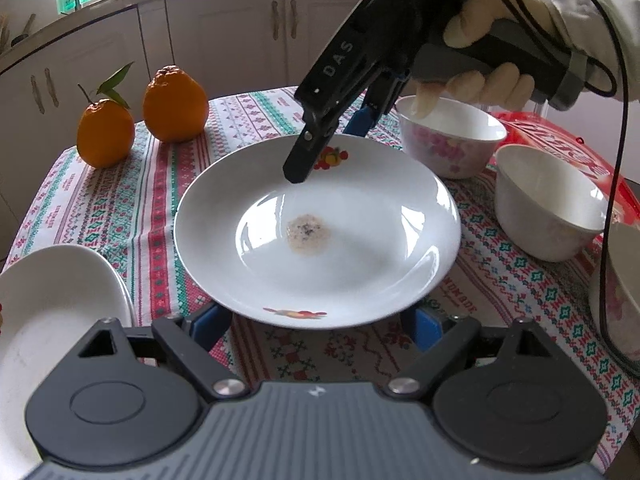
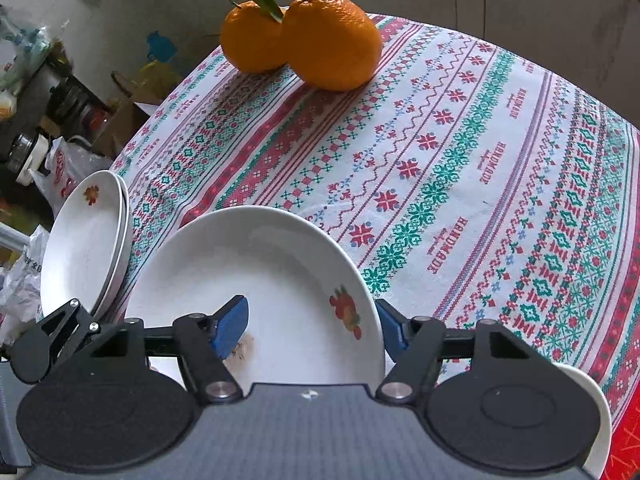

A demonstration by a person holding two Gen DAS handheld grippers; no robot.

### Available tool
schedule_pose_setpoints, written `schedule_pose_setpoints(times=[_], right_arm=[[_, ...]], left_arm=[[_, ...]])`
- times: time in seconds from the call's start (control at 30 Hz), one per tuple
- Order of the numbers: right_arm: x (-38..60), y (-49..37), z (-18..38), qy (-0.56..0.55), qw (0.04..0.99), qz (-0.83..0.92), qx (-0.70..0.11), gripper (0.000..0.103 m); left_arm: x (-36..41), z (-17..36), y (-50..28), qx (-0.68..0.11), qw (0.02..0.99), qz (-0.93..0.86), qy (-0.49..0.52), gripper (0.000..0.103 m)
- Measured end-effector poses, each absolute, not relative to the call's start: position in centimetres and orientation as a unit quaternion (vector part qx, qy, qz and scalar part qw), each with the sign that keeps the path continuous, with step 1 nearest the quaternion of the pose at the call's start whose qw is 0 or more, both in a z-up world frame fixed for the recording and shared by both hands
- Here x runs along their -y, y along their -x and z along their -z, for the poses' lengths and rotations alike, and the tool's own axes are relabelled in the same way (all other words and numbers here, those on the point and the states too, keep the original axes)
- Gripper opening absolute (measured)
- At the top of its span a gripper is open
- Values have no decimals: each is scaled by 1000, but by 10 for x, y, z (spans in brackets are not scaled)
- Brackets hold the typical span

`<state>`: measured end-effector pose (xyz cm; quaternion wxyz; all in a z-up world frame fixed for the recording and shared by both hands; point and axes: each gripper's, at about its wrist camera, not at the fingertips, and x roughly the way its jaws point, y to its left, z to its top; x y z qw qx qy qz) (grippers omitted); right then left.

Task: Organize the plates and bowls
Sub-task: 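Grasp the rim of a flower-print white plate with the right gripper, then lift the held plate with the right gripper and carry it toward the plate stack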

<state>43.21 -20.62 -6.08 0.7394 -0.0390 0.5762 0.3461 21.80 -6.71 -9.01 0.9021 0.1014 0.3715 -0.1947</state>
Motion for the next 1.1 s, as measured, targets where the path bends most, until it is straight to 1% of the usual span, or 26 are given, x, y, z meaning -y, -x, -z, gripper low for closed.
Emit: schedule_pose_setpoints(times=[0.13,0.33,0.4,1.1], right_arm=[[207,-432,57,51,735,-362,-571,73],[206,-439,59,40,733,-376,-565,74],[206,-439,59,39,732,-381,-563,76],[211,-428,55,13,730,-389,-561,77]], left_arm=[[68,90,-218,-370,902,195,-105,91],[68,91,-218,-371,902,195,-107,91],[68,90,-219,-373,900,197,-107,91],[63,87,-217,-382,892,205,-123,90]])
